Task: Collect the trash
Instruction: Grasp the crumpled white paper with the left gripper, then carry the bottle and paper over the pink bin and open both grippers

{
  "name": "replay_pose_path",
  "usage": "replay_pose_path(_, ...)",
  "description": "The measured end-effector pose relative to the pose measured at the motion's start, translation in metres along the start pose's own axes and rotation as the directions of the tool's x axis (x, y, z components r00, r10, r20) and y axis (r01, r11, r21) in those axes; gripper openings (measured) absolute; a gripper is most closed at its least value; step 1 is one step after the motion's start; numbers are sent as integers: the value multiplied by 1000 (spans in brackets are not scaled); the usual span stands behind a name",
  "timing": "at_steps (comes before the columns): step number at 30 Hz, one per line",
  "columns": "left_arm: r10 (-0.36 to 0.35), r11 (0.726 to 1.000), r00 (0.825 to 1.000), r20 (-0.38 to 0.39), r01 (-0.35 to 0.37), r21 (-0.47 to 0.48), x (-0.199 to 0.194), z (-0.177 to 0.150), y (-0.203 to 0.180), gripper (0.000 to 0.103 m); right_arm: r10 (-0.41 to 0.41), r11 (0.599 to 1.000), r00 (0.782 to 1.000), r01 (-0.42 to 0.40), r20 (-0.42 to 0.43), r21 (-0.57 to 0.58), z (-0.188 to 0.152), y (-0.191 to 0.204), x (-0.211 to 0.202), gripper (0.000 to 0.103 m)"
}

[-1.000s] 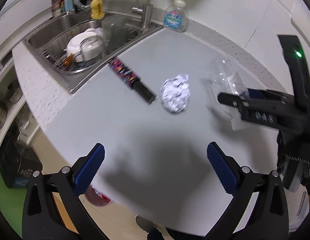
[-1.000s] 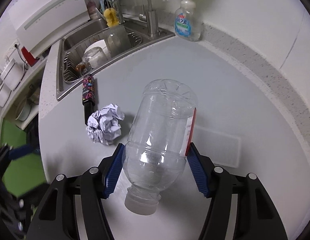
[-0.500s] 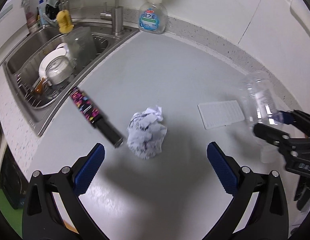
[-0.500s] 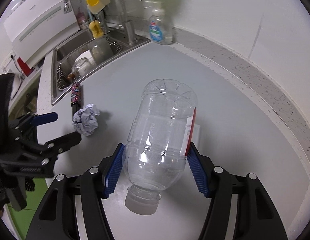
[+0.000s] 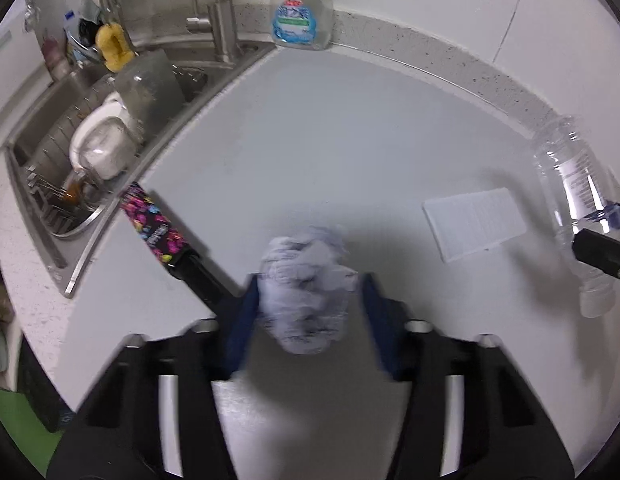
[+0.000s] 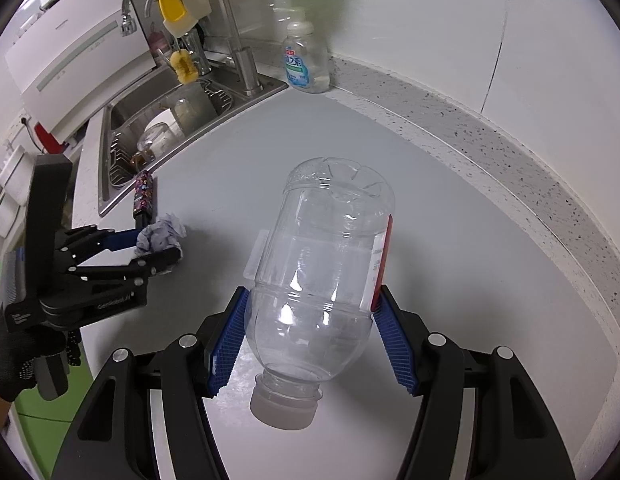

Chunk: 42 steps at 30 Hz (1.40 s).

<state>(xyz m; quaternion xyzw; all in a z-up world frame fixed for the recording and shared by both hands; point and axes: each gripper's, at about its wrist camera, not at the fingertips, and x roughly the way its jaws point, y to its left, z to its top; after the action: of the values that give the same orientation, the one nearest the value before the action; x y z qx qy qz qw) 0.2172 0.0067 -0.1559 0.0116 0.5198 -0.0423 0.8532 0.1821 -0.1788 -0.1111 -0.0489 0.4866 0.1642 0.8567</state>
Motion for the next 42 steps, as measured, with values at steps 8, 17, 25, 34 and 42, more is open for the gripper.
replay_pose_path(8, -9, 1000, 1000, 24, 9, -2, -16, -2, -2, 36, 23, 1000, 1000, -23, 3, -21, 1, 5, 0, 61)
replay_pose_path(17, -15, 999, 999, 35, 16, -30, -54, -24, 5, 35, 59, 995, 998, -58, 14, -77, -1, 35, -13, 61)
replay_pose_path(25, 25, 997, 999, 49, -21, -79, -101, -74, 38, 35, 120, 978, 993, -114, 21, -174, -11, 94, -28, 61)
replay_pose_path(34, 102, 973, 994, 49, -89, -211, -153, -159, 101, 35, 219, 926, 975, -214, -20, -310, -32, 191, -28, 61)
replay_pose_path(42, 167, 915, 986, 3, -154, -372, -177, -244, 167, 35, 290, 849, 950, -312, -118, -427, -61, 282, -8, 61)
